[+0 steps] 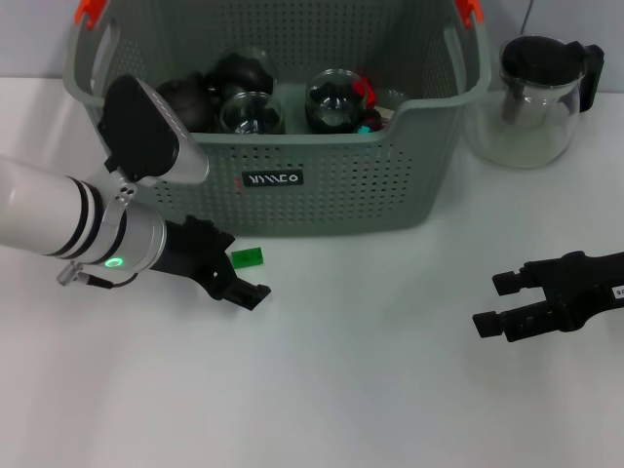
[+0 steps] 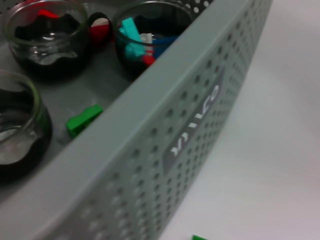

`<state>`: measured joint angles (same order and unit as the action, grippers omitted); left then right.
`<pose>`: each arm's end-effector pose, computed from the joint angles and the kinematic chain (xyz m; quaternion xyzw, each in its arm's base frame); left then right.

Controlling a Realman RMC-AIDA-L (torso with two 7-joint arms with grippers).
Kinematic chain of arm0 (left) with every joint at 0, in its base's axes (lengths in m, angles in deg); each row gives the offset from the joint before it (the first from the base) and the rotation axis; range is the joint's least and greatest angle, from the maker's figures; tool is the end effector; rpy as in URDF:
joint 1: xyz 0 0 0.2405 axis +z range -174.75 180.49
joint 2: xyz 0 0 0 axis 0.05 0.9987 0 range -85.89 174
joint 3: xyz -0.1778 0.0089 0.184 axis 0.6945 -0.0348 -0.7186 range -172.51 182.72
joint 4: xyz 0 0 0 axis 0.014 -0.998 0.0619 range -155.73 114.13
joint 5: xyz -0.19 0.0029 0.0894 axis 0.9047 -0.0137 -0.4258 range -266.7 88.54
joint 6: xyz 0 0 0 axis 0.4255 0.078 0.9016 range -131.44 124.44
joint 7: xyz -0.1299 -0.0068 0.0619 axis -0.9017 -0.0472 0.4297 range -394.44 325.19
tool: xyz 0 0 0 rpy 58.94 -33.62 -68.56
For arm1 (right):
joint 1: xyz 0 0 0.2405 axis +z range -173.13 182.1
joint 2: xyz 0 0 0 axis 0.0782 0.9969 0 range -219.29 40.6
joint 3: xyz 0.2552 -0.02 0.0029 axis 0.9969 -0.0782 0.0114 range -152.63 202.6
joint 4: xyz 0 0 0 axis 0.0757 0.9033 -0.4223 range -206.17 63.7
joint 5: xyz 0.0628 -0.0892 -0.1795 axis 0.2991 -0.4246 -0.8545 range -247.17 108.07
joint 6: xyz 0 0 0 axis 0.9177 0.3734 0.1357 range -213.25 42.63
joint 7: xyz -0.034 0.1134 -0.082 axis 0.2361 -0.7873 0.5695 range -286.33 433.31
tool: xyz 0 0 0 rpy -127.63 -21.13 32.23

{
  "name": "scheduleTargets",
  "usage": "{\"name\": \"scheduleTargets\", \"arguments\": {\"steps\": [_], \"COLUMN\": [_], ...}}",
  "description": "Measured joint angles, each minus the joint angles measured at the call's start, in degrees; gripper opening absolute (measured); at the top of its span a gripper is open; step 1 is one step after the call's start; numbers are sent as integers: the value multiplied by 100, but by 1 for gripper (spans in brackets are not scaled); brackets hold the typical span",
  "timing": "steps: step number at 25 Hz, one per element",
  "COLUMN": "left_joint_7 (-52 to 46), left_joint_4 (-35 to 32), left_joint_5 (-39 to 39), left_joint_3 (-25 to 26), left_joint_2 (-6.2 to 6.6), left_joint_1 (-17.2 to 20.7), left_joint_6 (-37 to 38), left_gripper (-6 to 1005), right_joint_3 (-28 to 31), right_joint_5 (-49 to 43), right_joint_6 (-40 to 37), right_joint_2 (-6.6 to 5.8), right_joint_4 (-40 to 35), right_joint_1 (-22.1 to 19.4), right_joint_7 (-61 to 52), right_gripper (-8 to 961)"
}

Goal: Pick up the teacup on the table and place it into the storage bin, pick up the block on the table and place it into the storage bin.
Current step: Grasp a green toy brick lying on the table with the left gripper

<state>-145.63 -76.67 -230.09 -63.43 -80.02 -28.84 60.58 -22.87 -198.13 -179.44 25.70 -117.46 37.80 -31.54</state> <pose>-0.2419 0.3699 -0.0470 -0.9519 -0.2176 0.0748 0.2022 0.2626 0.3357 0.0208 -0.9422 0.3245 0.0719 0.0429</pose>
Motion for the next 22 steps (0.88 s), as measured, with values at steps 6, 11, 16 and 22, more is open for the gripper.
{"name": "scheduleTargets", "arguments": {"steps": [6,11,16,22], "left_joint_7": [-42,-44,-45,-45], "left_joint_4": [142,191,237,270], "left_joint_5": [-7,-7,-5,-7], "left_joint_3": [-23,-40,-46,-46], "left_joint_2": [-2,-3,-3,-3], "left_joint_1": [-92,-150,-191,-206], "left_joint_6": [-88,-67,-50,-106], "left_gripper": [894,884,874,831], "right_joint_3": [2,10,20,14], "right_joint_5": [0,0,-1,-9], "right_joint_6": [0,0,0,0], "right_joint_2": [0,0,0,0], "right_joint_4": [0,0,0,0], "right_joint_1": [-13,-19,-29,-27], "right_joint_7": [0,1,15,16], "right_gripper": [933,933,933,932]}}
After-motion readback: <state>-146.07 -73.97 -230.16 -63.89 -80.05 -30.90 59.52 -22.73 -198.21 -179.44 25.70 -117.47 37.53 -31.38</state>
